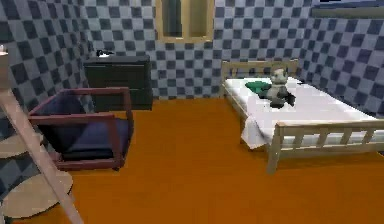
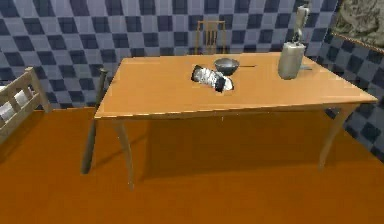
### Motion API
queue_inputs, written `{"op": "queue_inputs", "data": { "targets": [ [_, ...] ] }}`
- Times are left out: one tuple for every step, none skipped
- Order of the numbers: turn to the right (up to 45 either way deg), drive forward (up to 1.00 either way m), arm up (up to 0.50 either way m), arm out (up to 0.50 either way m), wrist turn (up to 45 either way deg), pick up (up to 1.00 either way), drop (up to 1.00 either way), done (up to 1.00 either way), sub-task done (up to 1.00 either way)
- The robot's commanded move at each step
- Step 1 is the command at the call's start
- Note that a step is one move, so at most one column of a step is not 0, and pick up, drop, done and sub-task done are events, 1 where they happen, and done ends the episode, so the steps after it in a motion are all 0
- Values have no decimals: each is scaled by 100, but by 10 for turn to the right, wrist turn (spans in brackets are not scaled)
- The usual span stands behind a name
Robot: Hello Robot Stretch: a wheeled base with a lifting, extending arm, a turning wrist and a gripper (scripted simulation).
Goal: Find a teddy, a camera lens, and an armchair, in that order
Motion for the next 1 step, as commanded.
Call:
{"op": "queue_inputs", "data": {
  "targets": [
    [0,100,0,0,0,0,0,0,0]
  ]
}}
